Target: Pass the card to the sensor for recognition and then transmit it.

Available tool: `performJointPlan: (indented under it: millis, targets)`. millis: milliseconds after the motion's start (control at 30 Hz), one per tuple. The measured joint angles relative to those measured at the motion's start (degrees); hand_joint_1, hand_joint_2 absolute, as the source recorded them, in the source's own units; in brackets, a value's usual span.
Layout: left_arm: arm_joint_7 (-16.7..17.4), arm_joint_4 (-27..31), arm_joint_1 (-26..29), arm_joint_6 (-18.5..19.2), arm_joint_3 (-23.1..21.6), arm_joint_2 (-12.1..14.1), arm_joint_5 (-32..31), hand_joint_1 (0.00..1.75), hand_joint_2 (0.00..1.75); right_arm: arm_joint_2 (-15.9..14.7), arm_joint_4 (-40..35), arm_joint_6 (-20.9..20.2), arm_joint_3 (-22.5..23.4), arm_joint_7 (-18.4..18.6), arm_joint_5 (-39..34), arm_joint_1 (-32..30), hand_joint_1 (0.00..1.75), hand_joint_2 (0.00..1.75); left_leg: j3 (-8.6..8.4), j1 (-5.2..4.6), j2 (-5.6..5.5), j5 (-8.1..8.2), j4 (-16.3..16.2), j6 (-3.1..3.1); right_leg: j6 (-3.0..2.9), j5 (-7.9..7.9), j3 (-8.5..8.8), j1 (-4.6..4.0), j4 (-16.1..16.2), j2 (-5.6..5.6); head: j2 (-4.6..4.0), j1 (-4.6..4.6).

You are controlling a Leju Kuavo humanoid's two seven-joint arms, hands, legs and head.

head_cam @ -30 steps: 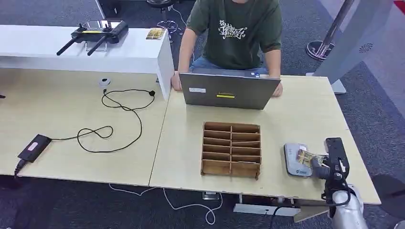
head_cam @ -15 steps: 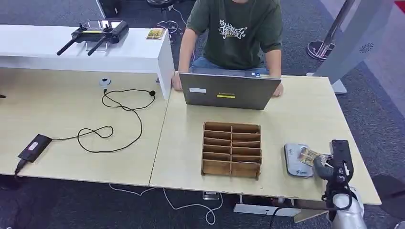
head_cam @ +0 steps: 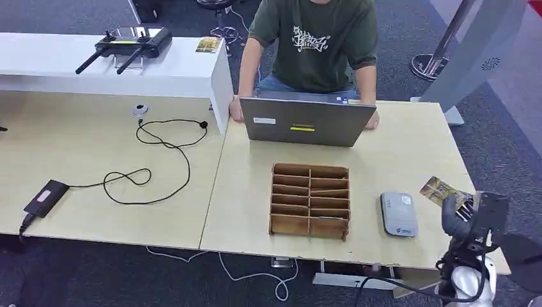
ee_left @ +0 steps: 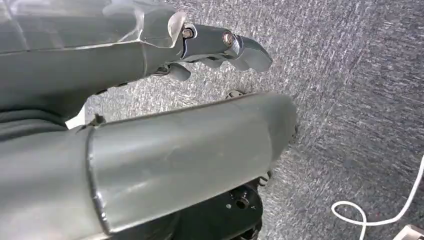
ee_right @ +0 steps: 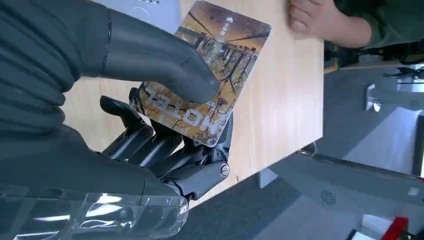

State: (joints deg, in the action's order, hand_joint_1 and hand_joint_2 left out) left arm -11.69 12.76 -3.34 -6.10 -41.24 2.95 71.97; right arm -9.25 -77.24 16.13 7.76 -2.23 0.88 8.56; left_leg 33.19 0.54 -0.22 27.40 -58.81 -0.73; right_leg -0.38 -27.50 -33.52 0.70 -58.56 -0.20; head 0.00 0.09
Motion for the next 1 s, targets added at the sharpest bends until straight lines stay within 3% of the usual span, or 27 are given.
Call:
performJointPlan:
  millis: [100,200,267,333,400,500,600,633,800,1000]
  targets:
    - [-0.46,0.0,0.11,0.0,0.24,-0.07,-0.44,0.0,0.0,0.09,-1.46,6.17,-0.13,-2.58,7.22,-0.42,1.75,1.75,0.0,-0.01,-0.02,0.0,0.0,0.0,0.0,0.0,0.0,0.0,0.0,-0.02,0.0,0.0]
    - [-1.22,0.0,0.16,0.0,0.7,-0.33,-0.96,0.0,0.0,0.09,-2.73,18.11,-0.9,-3.63,24.72,-0.92,1.75,1.75,0.0,0.0,0.0,0.0,0.0,0.0,0.0,0.0,0.0,0.0,0.0,0.01,0.0,-0.02]
    - [-1.62,0.0,0.14,0.0,0.81,-0.48,-1.4,0.0,0.0,0.15,-3.43,22.31,-1.16,-3.69,38.95,-1.27,1.75,1.75,-0.01,0.01,0.01,0.02,0.0,-0.01,0.0,0.0,-0.01,0.0,0.0,0.04,0.0,-0.02]
    - [-1.79,0.0,0.12,0.0,0.85,-0.66,-1.55,0.0,0.0,0.31,-3.98,23.21,-1.11,-3.8,48.25,-1.41,1.75,1.75,-0.01,0.02,0.01,0.02,0.0,-0.01,0.0,0.0,-0.02,0.0,0.0,0.03,0.0,-0.02]
    - [-1.97,0.0,0.15,0.0,0.87,-0.9,-1.66,0.0,0.0,0.46,-4.5,23.34,-1.09,-4.15,50.47,-1.56,1.75,1.75,0.01,0.02,-0.04,0.01,0.0,-0.01,0.0,0.0,-0.02,0.0,0.0,-0.04,0.0,0.0]
    - [-2.16,0.0,0.17,0.0,0.87,-0.92,-2.36,0.0,0.0,2.54,-6.91,23.38,2.13,-6.84,68.35,-1.69,1.75,1.75,0.02,0.02,0.01,0.01,0.0,-0.02,0.0,0.0,-0.03,0.0,-0.01,0.01,0.0,0.0]
    - [-2.16,0.0,-0.02,0.0,0.94,-0.94,-3.02,0.0,0.0,3.28,-11.28,23.41,3.5,-2.37,85.6,-2.35,1.75,1.75,0.03,0.01,-0.06,0.0,0.0,-0.01,0.0,0.0,-0.05,0.0,-0.01,-0.07,0.0,0.0]
    - [-2.14,0.0,-0.02,0.0,0.98,-0.96,-3.19,0.0,0.0,2.84,-12.92,23.45,3.47,-1.53,87.12,-2.52,1.75,1.75,0.04,0.01,-0.12,-0.01,0.0,-0.01,0.0,-0.01,-0.04,0.0,-0.01,-0.13,0.0,-0.02]
    - [-2.08,0.0,-0.05,0.0,1.31,-0.98,-3.58,0.0,0.0,1.84,-17.73,23.45,4.94,-5.53,87.29,-2.45,1.75,1.75,0.04,-0.01,-0.01,0.01,0.0,0.0,0.01,0.0,-0.04,0.01,0.01,0.02,0.0,-0.02]
    - [-1.55,0.07,-0.07,0.0,1.42,-0.96,-4.33,0.0,0.0,1.84,-19.23,23.43,4.57,-5.51,87.31,-0.32,1.75,1.75,0.05,-0.01,-0.01,0.0,0.0,0.0,0.01,0.01,-0.03,0.01,-0.01,0.0,0.0,0.0]
